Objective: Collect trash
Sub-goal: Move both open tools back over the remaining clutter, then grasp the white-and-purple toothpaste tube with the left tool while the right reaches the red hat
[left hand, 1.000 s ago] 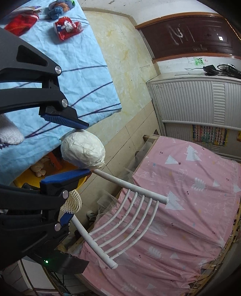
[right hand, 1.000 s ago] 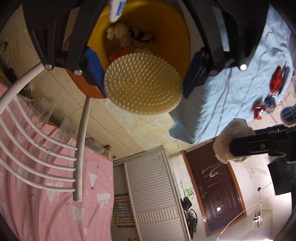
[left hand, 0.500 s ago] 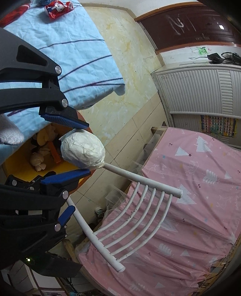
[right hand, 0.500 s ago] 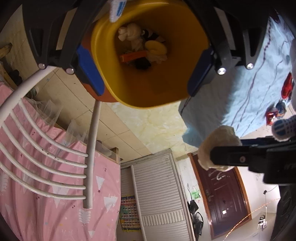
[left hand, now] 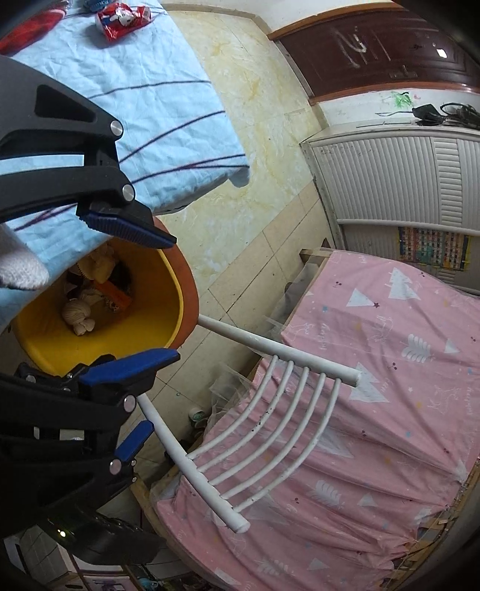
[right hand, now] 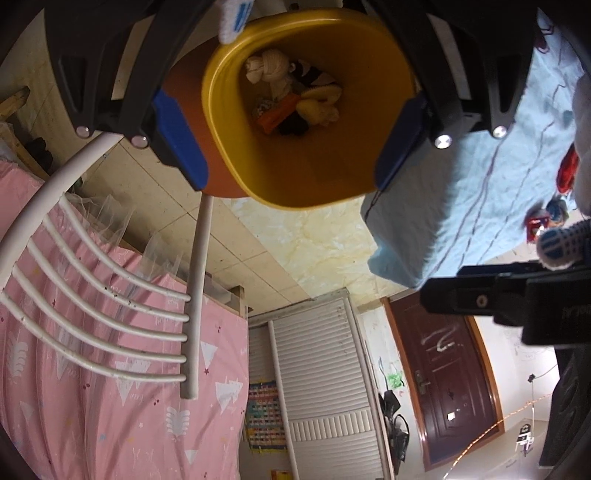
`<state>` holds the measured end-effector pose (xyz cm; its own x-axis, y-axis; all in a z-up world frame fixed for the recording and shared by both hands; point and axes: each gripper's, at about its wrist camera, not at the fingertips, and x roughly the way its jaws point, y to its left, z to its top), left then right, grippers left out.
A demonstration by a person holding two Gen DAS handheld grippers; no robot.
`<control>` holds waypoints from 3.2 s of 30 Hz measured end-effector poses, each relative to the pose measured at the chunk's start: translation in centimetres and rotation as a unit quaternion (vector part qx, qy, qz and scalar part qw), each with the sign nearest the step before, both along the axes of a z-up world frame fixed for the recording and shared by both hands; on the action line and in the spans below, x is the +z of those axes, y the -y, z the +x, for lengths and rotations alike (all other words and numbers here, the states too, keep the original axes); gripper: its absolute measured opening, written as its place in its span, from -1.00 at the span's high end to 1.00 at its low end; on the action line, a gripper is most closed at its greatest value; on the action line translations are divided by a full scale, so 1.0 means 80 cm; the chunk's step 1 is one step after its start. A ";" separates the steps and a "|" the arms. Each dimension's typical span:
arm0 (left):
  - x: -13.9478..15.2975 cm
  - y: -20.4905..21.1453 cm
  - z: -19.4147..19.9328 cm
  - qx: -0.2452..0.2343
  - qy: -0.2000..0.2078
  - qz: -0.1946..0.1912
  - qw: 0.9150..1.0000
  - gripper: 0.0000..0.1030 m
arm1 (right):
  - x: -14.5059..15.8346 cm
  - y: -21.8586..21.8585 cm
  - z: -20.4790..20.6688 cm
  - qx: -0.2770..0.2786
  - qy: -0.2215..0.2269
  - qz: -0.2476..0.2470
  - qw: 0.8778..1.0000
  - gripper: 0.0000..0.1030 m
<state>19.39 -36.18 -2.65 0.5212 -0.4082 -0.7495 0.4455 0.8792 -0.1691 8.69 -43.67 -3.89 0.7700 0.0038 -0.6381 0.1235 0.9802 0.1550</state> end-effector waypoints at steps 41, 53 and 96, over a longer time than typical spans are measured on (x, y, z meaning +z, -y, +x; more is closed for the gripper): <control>0.065 -0.287 -0.085 0.143 0.042 -0.045 0.988 0.09 | 0.097 -0.185 -0.025 0.114 0.047 -0.047 0.991 -0.72; 0.036 -0.367 -0.112 0.218 0.031 -0.026 0.975 0.09 | 0.103 -0.254 -0.025 0.165 0.043 -0.059 0.984 -0.81; -0.040 -0.497 -0.130 0.307 -0.021 -0.026 0.951 0.77 | 0.052 -0.437 0.020 0.313 -0.059 -0.071 0.945 -0.81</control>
